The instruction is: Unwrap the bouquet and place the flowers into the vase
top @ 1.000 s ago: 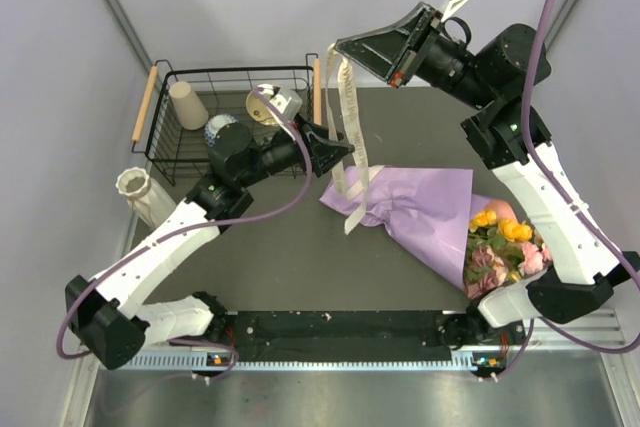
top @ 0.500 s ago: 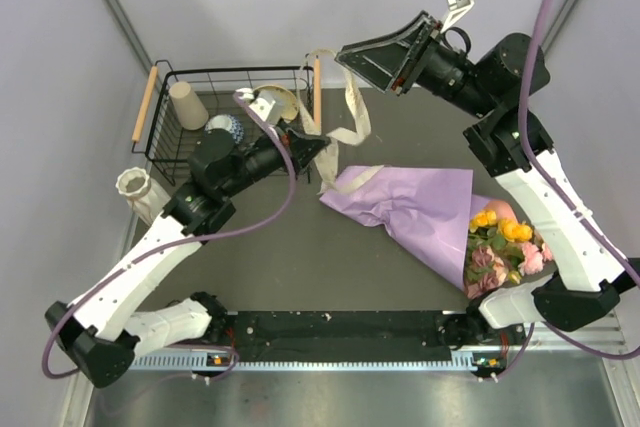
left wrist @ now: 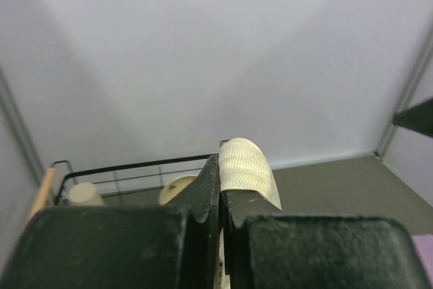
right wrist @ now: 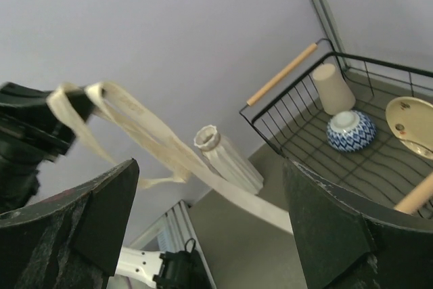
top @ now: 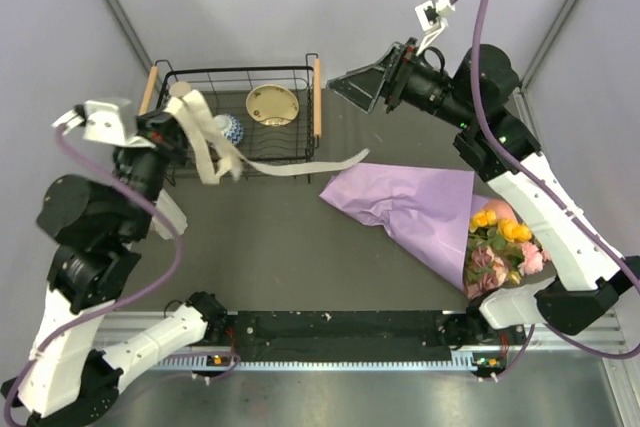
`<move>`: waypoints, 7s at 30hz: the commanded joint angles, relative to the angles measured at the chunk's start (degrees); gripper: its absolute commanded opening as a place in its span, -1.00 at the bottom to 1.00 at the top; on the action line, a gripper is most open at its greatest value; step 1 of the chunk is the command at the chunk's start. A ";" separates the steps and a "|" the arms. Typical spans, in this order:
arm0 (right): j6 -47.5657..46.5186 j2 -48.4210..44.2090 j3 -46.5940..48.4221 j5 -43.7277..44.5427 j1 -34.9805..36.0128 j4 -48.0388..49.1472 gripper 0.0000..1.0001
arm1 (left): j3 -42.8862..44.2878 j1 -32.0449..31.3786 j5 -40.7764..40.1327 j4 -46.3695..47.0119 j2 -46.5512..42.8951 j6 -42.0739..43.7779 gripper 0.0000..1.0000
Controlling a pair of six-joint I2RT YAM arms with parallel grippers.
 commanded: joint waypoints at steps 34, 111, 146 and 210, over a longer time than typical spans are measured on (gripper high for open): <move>-15.64 -11.36 -24.08 17.08 0.62 -14.25 0.75 | -4.54 -0.05 -26.48 -12.88 -10.54 6.14 -1.00; -1.75 -26.39 -64.86 -21.42 -12.93 -9.51 0.73 | -42.51 9.79 23.60 4.26 19.88 -38.50 -0.15; 9.40 -29.54 -61.50 33.44 2.11 -36.23 0.98 | -40.40 -4.97 33.19 5.93 30.06 -32.25 0.25; -8.26 16.88 -19.67 23.00 -31.90 -9.77 0.89 | -36.89 -5.59 20.37 -2.95 11.61 -28.92 0.56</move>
